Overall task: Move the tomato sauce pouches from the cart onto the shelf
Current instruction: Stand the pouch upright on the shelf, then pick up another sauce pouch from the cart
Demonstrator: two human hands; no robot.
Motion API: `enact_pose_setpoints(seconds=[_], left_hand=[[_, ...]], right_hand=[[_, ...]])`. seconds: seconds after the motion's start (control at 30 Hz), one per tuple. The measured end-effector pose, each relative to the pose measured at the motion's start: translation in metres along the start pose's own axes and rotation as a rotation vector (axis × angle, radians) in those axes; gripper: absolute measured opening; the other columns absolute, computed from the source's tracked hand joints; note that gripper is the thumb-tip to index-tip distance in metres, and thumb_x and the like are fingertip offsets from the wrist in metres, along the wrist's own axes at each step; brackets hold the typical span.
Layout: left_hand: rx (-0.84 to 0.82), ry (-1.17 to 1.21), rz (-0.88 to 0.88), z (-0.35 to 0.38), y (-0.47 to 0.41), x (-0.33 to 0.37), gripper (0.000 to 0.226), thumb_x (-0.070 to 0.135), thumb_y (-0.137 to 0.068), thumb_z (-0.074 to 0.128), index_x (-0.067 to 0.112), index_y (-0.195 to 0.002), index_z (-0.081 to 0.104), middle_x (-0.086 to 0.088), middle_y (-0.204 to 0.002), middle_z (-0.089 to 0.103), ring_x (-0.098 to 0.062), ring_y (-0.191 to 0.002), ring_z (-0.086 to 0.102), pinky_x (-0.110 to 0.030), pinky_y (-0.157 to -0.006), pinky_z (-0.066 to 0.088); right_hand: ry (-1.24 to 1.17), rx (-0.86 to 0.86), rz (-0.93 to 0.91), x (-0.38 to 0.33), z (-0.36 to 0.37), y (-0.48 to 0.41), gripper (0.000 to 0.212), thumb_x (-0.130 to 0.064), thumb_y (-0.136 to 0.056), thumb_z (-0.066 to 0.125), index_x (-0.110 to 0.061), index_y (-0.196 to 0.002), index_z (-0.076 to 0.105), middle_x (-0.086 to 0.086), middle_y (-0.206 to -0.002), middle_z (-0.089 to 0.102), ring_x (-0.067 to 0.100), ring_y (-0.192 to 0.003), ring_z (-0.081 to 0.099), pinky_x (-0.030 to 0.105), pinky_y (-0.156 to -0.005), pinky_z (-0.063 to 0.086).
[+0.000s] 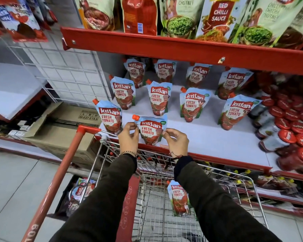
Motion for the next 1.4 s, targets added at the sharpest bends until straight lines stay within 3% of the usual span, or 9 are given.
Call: enact_pose_setpoints(seconds=[0.23,0.47,0.63,0.83,1.0,1.13,1.2,1.33,1.4], left_hand=[[-0.004,0.003,-0.001,0.001,0.004,-0.006,0.019,0.006,-0.091,0.057,0.002,-0.109,0.062,-0.015,-0.105,0.069,-0.022,-0.094,0.064,-0.033,-0.087,0.055],[-0.023,0.053,-0.023,0.001,0.009,-0.009,0.024,0.006,-0.092,0.056,0.004,-0.116,0.061,-0.016,-0.115,0.067,-0.018,-0.099,0.062,-0.031,-0.091,0.054],[0.058,0.166,-0.024,-0.003,0.036,-0.012,0.027,0.012,-0.093,0.056,0.016,-0.119,0.058,-0.006,-0.118,0.066,-0.016,-0.105,0.063,-0.003,-0.074,0.048],[0.039,0.148,0.042,0.021,0.102,-0.025,0.026,0.013,-0.093,0.056,0.020,-0.118,0.058,0.000,-0.112,0.065,-0.009,-0.103,0.062,-0.017,-0.082,0.051],[-0.134,0.025,-0.004,0.068,0.156,-0.072,0.025,0.013,-0.092,0.057,0.026,-0.113,0.060,0.002,-0.110,0.066,-0.014,-0.100,0.064,-0.025,-0.083,0.055],[-0.262,-0.026,-0.171,0.099,0.195,-0.123,0.023,0.016,-0.094,0.057,0.031,-0.111,0.058,0.002,-0.112,0.063,-0.018,-0.101,0.064,-0.005,-0.072,0.051],[-0.326,-0.084,-0.244,0.113,0.210,-0.151,0.022,0.019,-0.094,0.057,0.029,-0.113,0.059,-0.002,-0.120,0.063,-0.020,-0.106,0.064,-0.015,-0.078,0.055],[-0.411,-0.239,-0.411,0.138,0.233,-0.199,0.029,0.010,-0.094,0.055,0.006,-0.122,0.060,-0.014,-0.123,0.065,-0.026,-0.108,0.062,-0.030,-0.091,0.050],[-0.464,-0.292,-0.436,0.152,0.240,-0.222,0.030,0.008,-0.094,0.054,0.001,-0.123,0.060,-0.016,-0.120,0.067,-0.030,-0.110,0.063,-0.032,-0.095,0.050]], right_hand=[[0.040,-0.035,-0.004,-0.009,0.003,0.006,0.017,-0.013,-0.085,0.069,-0.004,-0.099,0.068,0.006,-0.096,0.070,0.014,-0.082,0.068,0.049,-0.075,0.062],[0.123,-0.062,-0.028,-0.006,-0.001,0.006,0.022,-0.017,-0.083,0.070,-0.012,-0.104,0.068,0.000,-0.100,0.071,0.020,-0.094,0.070,0.048,-0.085,0.060],[0.138,-0.036,0.011,0.009,-0.020,0.020,0.025,-0.022,-0.082,0.073,-0.017,-0.106,0.067,-0.002,-0.100,0.072,0.018,-0.085,0.072,0.045,-0.082,0.061],[0.117,-0.028,0.066,0.042,-0.051,0.054,0.026,-0.018,-0.083,0.071,-0.013,-0.108,0.067,0.003,-0.098,0.073,0.011,-0.068,0.072,0.037,-0.061,0.063],[0.212,-0.051,0.165,0.102,-0.078,0.073,0.022,-0.021,-0.082,0.073,-0.018,-0.104,0.068,0.003,-0.098,0.074,0.017,-0.077,0.072,0.037,-0.073,0.060],[0.265,-0.068,0.314,0.165,-0.104,0.085,0.025,-0.015,-0.082,0.073,-0.010,-0.106,0.067,0.009,-0.100,0.073,0.016,-0.086,0.070,0.026,-0.080,0.058],[0.322,-0.072,0.397,0.200,-0.116,0.088,0.027,-0.016,-0.083,0.073,-0.006,-0.107,0.067,0.012,-0.104,0.073,0.021,-0.094,0.069,0.026,-0.084,0.056],[0.343,-0.117,0.584,0.263,-0.125,0.090,0.004,-0.017,-0.077,0.070,-0.020,-0.076,0.067,0.001,-0.079,0.061,0.023,-0.091,0.055,0.039,-0.098,0.048],[0.418,-0.144,0.600,0.294,-0.124,0.089,0.022,-0.018,-0.078,0.068,-0.027,-0.061,0.056,-0.004,-0.068,0.056,0.014,-0.078,0.057,0.023,-0.082,0.048]])
Point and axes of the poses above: each hand's wrist, its own y-axis away from the middle knuckle, its own z-axis out of the palm, x = y × z, the point moved 7 cm from there along -y, towards the middle knuckle
